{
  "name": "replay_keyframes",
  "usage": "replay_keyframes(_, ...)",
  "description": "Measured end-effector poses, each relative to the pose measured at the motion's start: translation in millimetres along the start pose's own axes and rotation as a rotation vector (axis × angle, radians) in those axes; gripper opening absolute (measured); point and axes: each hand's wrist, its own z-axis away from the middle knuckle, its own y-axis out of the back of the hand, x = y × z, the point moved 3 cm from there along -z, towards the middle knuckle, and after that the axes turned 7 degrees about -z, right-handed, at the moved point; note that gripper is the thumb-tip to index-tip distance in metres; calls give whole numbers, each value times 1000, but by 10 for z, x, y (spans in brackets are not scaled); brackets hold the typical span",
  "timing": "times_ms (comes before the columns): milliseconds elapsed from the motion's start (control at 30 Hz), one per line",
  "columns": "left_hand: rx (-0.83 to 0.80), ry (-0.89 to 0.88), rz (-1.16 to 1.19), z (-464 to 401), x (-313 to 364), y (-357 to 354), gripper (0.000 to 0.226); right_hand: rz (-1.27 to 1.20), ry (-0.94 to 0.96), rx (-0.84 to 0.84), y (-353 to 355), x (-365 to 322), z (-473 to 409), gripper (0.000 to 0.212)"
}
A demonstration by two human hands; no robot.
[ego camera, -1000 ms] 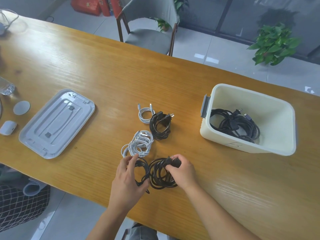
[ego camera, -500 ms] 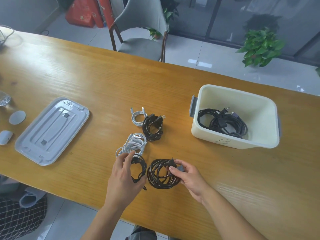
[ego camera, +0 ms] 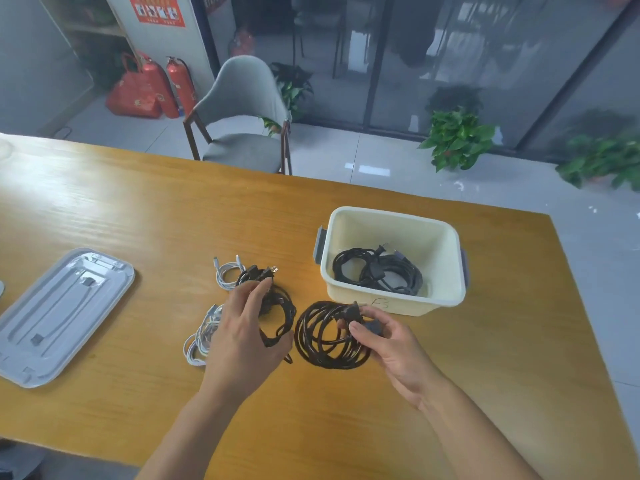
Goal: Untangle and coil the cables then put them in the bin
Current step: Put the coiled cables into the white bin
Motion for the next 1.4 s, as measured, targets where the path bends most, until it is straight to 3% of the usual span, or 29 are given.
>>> replay_keyframes(367,-5,-154,8,-728,614,-15,85,-116,157,242,696,-845,-271,37)
replay_keyframes(767,-97,-133,20,-1341,496,-400,87,-34,-37,380,739,-606,-1461,30)
replay_keyframes(967,-127,-133,37,-1406,385,-554,87,95,-78,367,746,-456,-1886,39)
replay_keyframes(1233,-152,-188,31,-1493,499,-678,85,501,82,465,786,-480,-1845,54)
replay_keyframes(1400,-146,-235,51,-1581,745,-736,85,517,91,491,871,-538,-1666,55)
